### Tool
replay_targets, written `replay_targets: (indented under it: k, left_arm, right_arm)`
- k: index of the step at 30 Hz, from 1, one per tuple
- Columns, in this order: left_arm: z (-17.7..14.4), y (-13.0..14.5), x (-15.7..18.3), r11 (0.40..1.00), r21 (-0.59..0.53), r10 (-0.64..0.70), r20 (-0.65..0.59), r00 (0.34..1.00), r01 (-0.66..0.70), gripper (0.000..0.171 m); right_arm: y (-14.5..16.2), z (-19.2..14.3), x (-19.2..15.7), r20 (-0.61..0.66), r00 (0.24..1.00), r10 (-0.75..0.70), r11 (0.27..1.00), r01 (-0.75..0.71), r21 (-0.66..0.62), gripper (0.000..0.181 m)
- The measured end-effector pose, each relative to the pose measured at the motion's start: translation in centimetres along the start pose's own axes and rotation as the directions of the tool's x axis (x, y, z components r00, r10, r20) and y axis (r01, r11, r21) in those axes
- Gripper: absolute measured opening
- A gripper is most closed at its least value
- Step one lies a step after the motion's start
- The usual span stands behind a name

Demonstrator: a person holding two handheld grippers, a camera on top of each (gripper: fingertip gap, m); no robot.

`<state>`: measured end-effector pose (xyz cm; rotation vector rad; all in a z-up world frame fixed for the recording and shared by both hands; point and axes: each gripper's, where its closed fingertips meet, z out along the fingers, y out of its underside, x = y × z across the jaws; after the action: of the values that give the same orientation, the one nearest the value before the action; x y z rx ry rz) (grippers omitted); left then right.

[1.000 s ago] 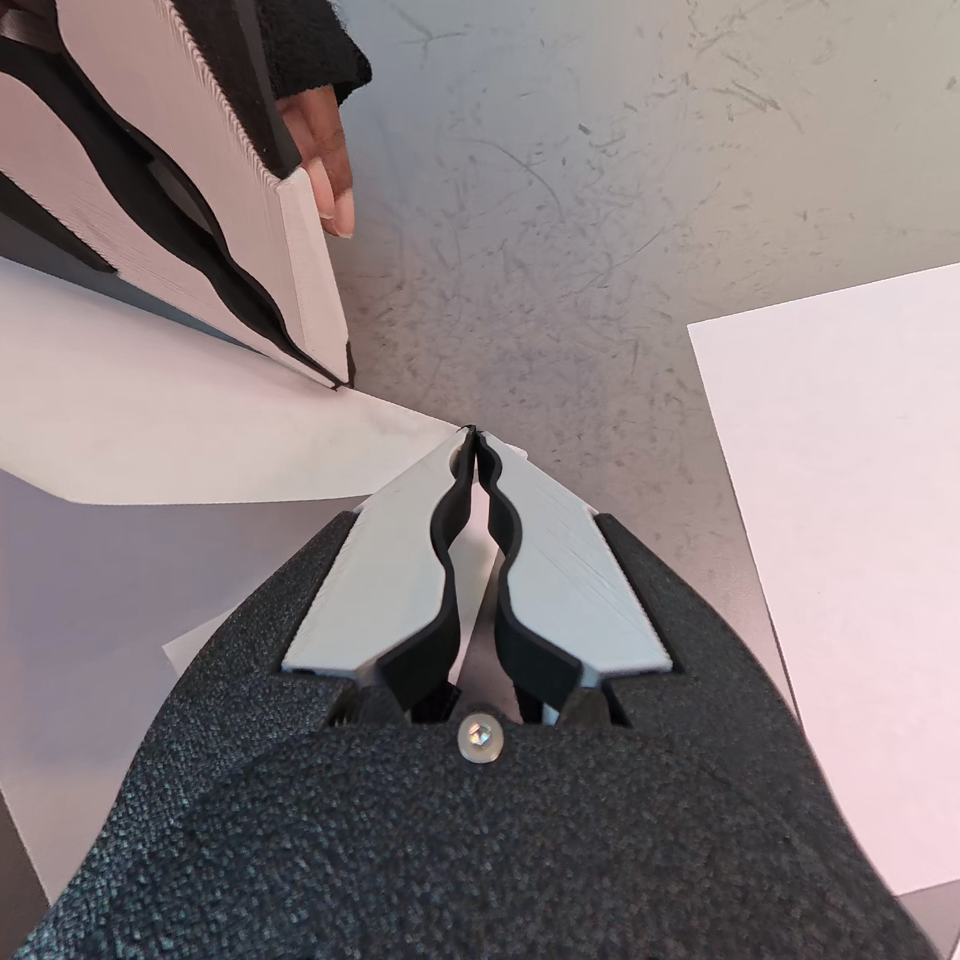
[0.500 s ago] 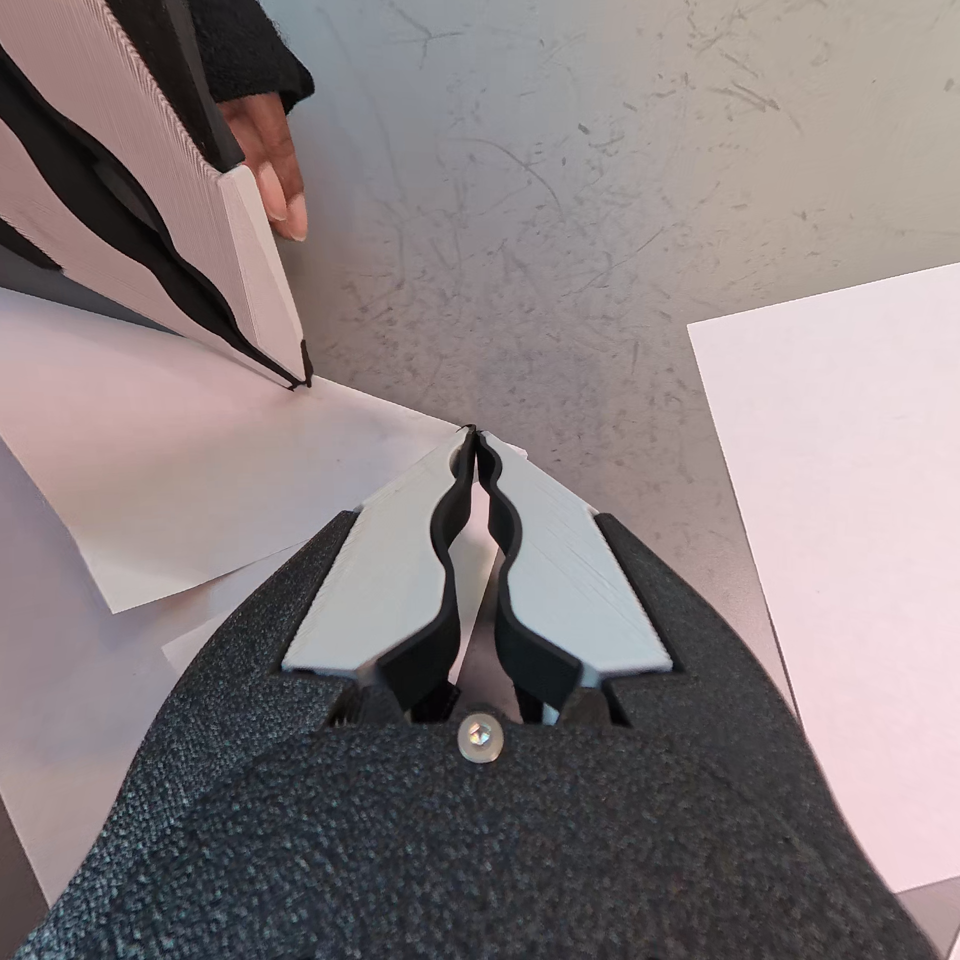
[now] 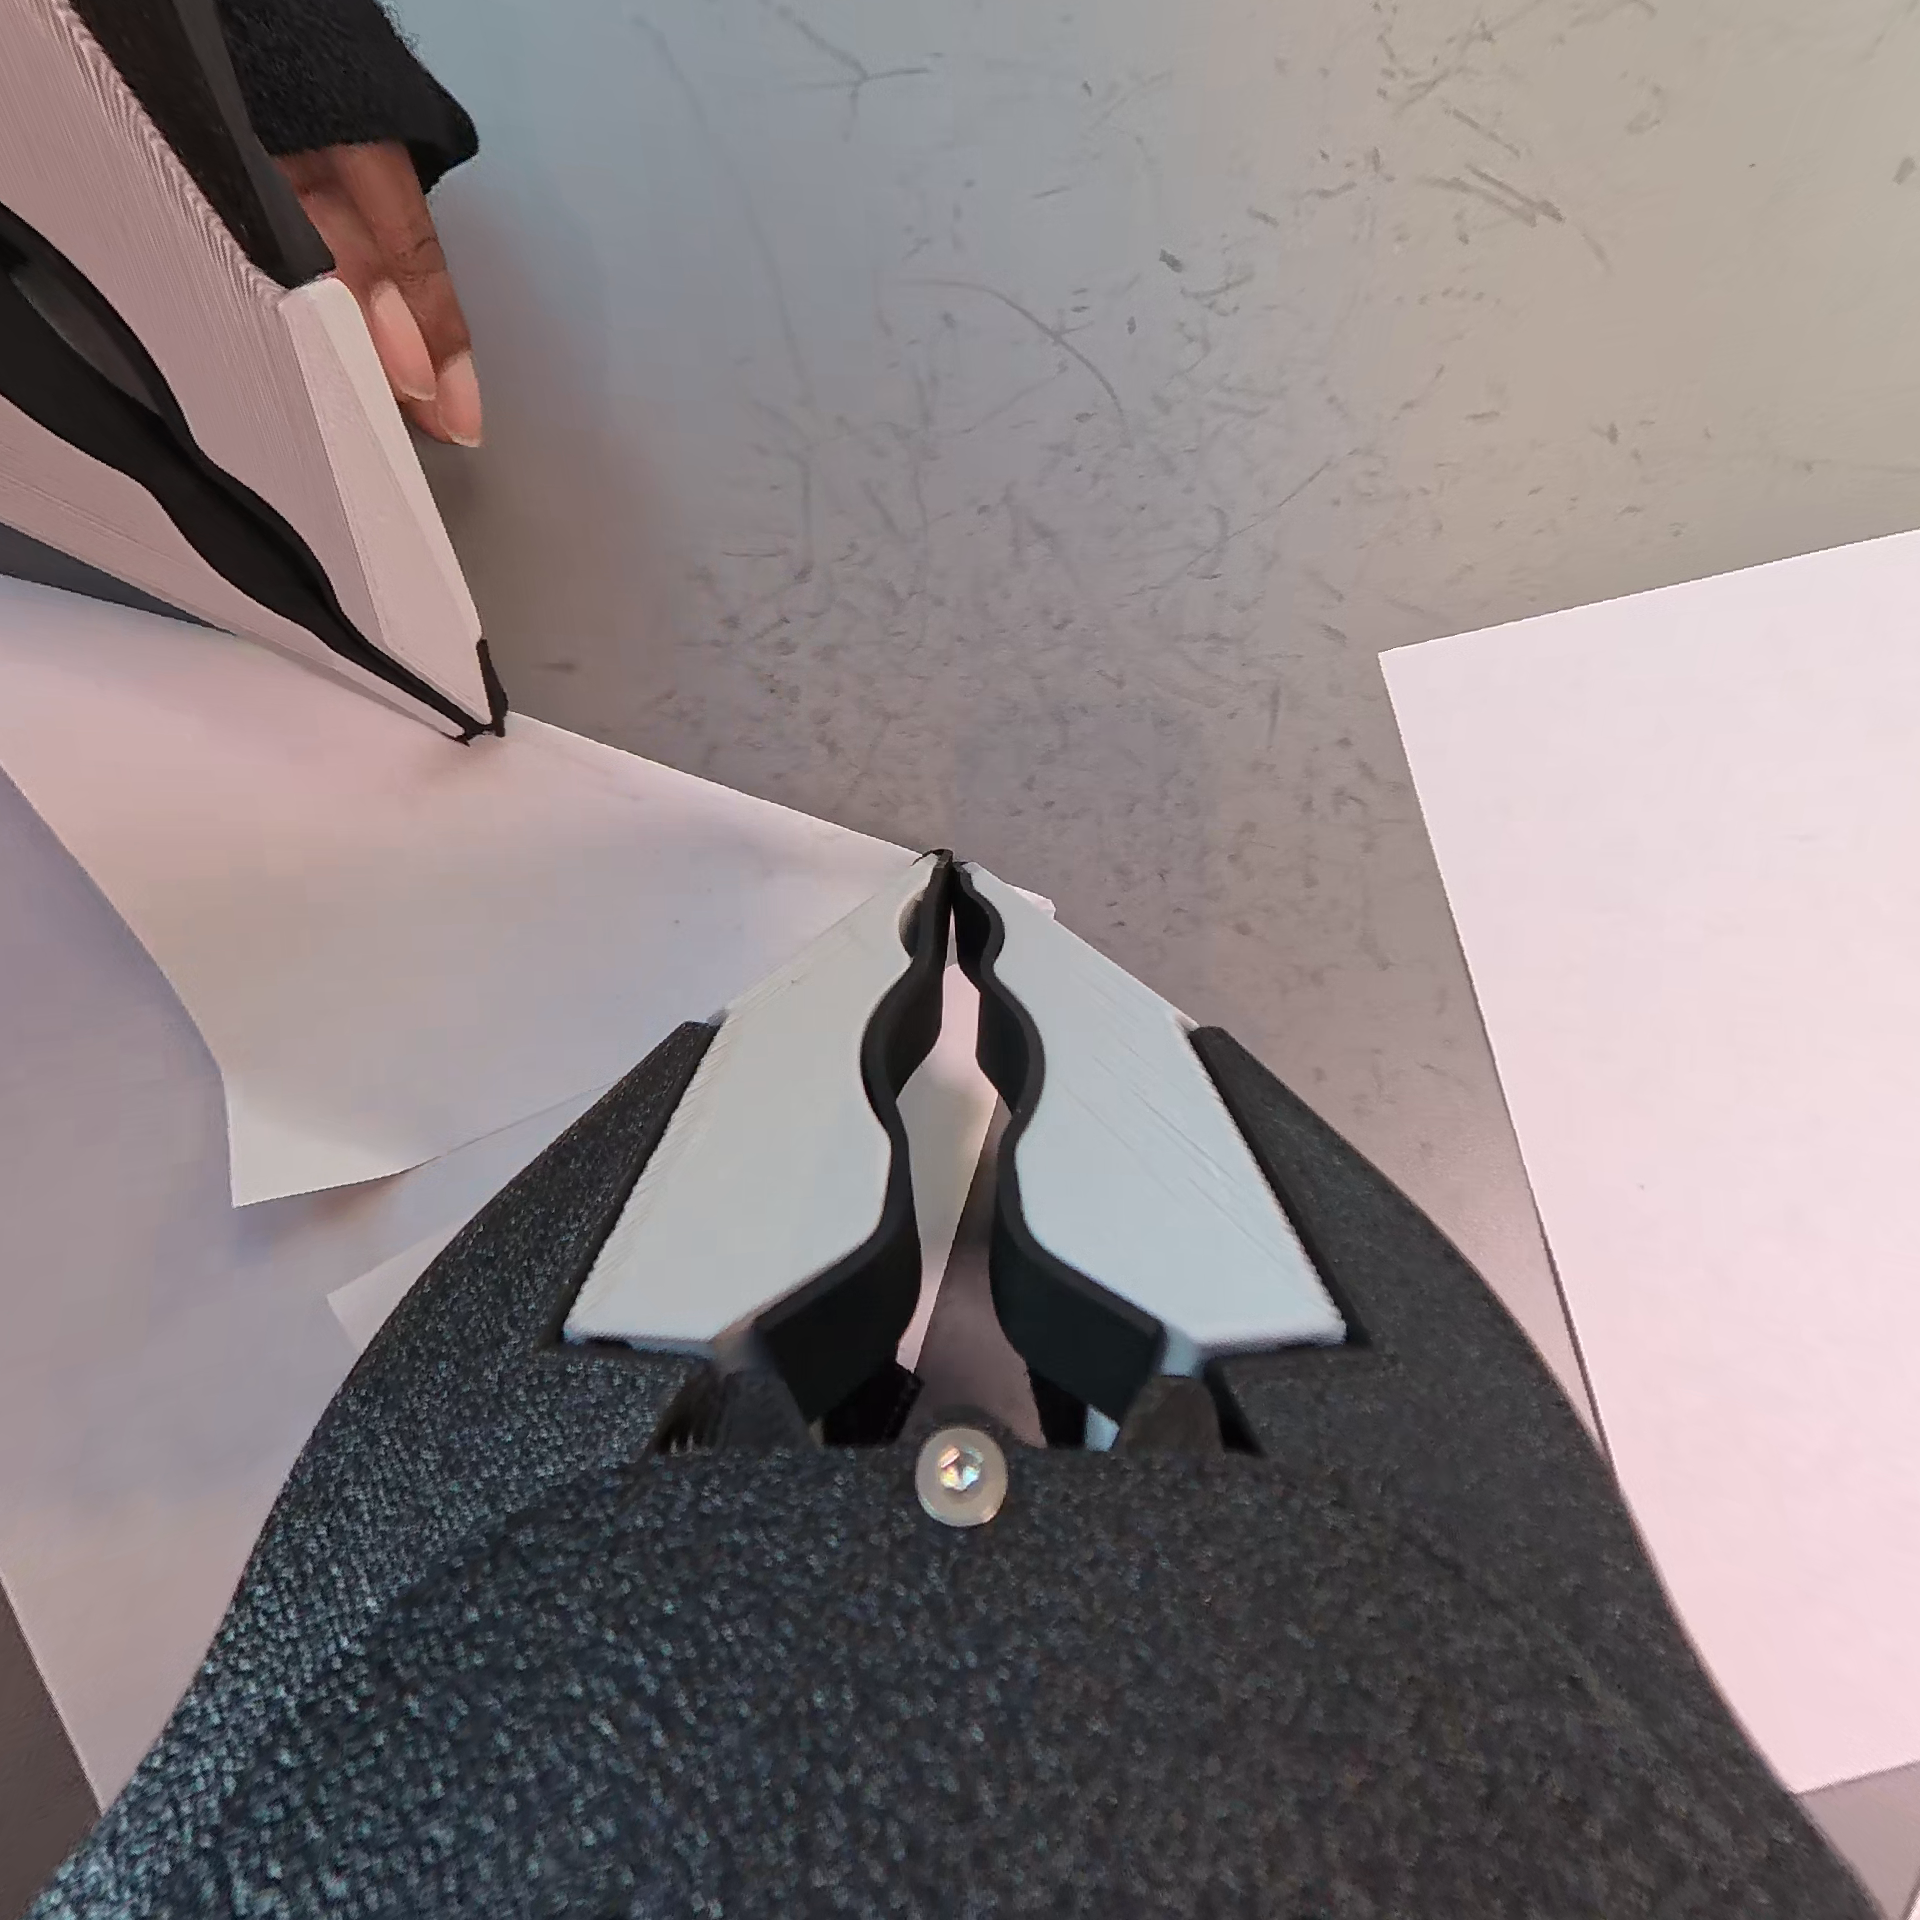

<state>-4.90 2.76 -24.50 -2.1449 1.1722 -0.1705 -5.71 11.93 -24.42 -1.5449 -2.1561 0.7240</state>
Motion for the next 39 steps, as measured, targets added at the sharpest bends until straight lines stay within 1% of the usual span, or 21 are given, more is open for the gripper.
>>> replay_targets:
  k: [13,21,31,34,39]
  left_arm:
    - [-1.0,0.6,1.7,0.999,0.017,-0.048,0.019,0.999,0.047,0.0]
    - [-1.6,1.1,2.5,0.989,0.048,-0.143,0.036,0.989,0.141,0.0]
    - [-2.4,1.8,2.5,0.985,0.051,-0.166,0.084,0.983,0.162,0.0]
    - [-2.7,2.1,2.9,0.985,0.051,-0.169,0.081,0.982,0.166,0.0]
    - [-3.4,2.8,3.5,0.973,0.052,-0.23,0.092,0.969,0.226,0.0]
  right_arm:
    - [0.0,0.0,-0.1,-0.01,1.0,-0.01,1.0,0.01,-0.003,0.0]
    - [-0.1,0.1,-0.2,-0.013,1.0,-0.017,1.0,0.017,-0.004,0.0]
    - [-0.1,0.1,-0.2,-0.019,1.0,-0.023,1.0,0.023,-0.003,0.0]
    - [-0.1,0.1,-0.2,-0.019,1.0,-0.023,1.0,0.023,-0.003,0.0]
    - [-0.1,0.1,-0.2,-0.02,0.999,-0.025,1.0,0.025,-0.002,0.0]
